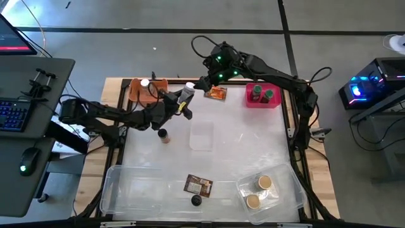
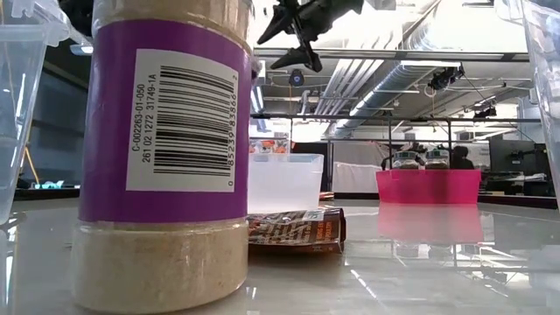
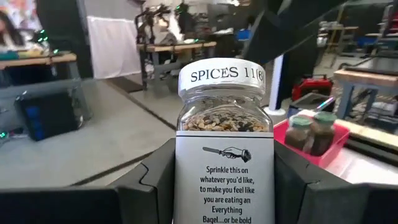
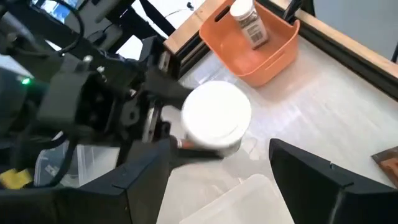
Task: Sort spices by type
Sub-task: Put the white seasoning bottle into the orange bin
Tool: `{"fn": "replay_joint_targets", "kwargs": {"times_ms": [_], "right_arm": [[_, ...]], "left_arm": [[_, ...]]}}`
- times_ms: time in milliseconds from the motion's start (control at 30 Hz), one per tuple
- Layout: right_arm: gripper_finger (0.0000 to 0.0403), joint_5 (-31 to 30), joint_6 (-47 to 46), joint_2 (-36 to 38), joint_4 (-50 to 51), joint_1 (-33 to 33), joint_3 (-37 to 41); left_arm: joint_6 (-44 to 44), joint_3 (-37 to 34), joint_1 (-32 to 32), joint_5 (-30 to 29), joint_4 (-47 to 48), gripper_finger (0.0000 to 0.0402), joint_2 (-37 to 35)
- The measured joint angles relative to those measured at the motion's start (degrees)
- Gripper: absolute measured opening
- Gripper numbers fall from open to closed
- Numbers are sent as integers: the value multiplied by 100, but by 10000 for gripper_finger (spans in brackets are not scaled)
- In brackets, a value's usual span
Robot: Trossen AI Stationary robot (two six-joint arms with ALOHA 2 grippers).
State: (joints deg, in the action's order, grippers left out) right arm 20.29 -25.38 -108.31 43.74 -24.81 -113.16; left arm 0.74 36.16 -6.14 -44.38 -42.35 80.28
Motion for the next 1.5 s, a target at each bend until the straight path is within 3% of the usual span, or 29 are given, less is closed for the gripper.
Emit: {"fn": "replay_joint_targets", "kwargs": {"times_ms": [200,567,667,733,867,1033,1167,1233,1367,1500], "right_arm": [[268,-20,-5,-2,-66,47,0],[268,-84,-27,-4,-3,139,4],[268,-157,-20,1,-147,117,8],[268,-329,-4,72,-291,85,14],[268,-824,387,455,-541,88,11],[268,-1541,1475,834,-465,343,7],[268,-2175,2137,949,-519,659,7],[268,-2463,2398,924,-657,815,9],[268,-2647,3123,751,-1346,1151,9],[268,-3121,3608,620,-1923,1393,9]], "left_arm": [[-431,393,25,317,7,157,214],[-446,799,21,276,51,157,441],[-575,825,16,133,24,157,441],[-476,825,21,-313,18,157,435],[658,825,-144,-759,-4,157,195],[3675,825,-527,-716,83,157,-455],[6470,825,-1015,105,157,157,-914],[7319,825,-1250,753,-50,157,-1006],[7764,979,-1458,1304,-426,157,-965],[6686,1446,-1455,1394,-438,157,-775]]}}
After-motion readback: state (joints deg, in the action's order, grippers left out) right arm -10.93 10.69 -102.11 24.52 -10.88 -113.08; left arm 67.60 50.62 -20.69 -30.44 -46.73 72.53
